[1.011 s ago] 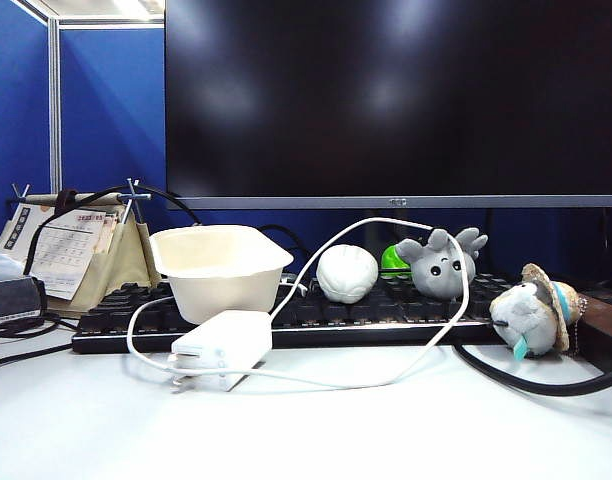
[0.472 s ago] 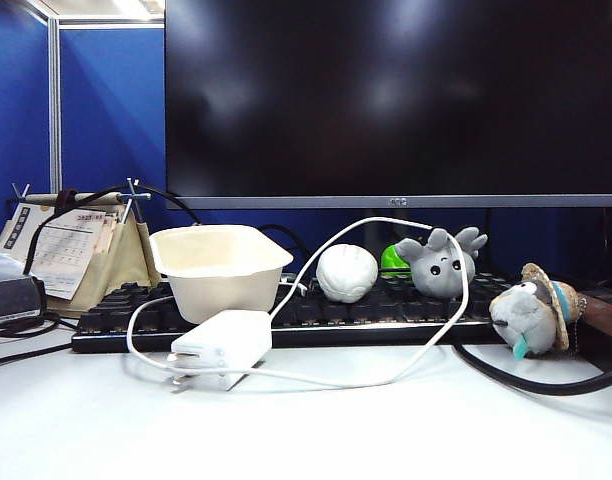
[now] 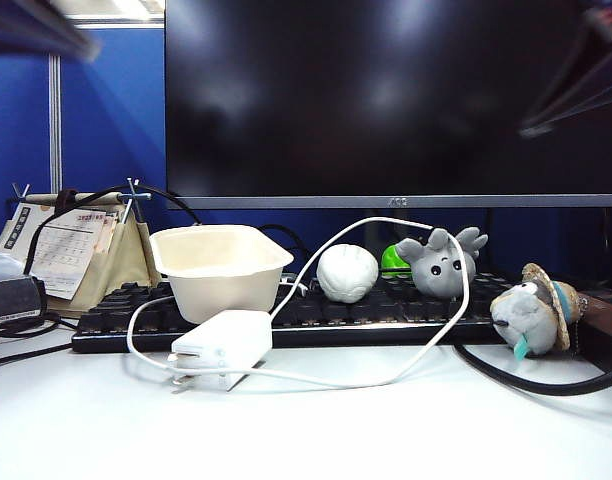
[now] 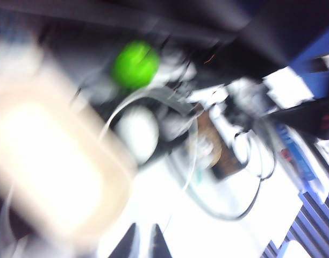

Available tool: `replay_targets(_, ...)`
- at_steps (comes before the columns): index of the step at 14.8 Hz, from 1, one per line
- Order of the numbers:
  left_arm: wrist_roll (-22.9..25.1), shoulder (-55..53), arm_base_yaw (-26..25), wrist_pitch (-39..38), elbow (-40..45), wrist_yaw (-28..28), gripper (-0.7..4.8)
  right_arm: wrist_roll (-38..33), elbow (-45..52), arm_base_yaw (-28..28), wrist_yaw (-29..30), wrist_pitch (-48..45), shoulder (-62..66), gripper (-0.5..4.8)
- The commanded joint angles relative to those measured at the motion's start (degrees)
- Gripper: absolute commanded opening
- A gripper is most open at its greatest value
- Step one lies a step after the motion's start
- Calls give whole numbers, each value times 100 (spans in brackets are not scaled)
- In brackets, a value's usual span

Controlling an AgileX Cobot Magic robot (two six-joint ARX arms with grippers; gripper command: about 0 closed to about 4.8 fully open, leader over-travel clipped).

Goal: Identity fluffy octopus among items on the table, put them into the paper lunch box.

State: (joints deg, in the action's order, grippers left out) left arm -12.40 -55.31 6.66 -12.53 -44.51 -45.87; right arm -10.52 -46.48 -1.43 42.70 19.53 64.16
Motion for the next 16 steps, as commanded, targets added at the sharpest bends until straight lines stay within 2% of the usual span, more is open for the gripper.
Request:
replay_targets(1,39,17,72,400,-37,326,40,-2,-20,-227,74,-358,17,-6)
replay_targets(3,39,-35,72,398,-37,828,40,-7,-20,-264,66,-951,48,-6)
replay_targets(7,37,-299,81,496,-37,966,40,-181,-20,-267,-398,-1342,297,3)
replay_targets(9,39,-442,107,494,-37,968,40,-192,-20,-271,-404,-1475,680,100)
replay_targets(12,39,-522,343,498,-37,992,40,-199,-22,-271,-402,-1880,1307,100)
replay_targets(15,37,-522,654,599,-37,1062,40,-721,-22,-271,-407,-2529,1917,163)
replay_targets(16,39,-522,654,590,-37,1069,40,-800,-22,-271,-424,-2647,1993,163)
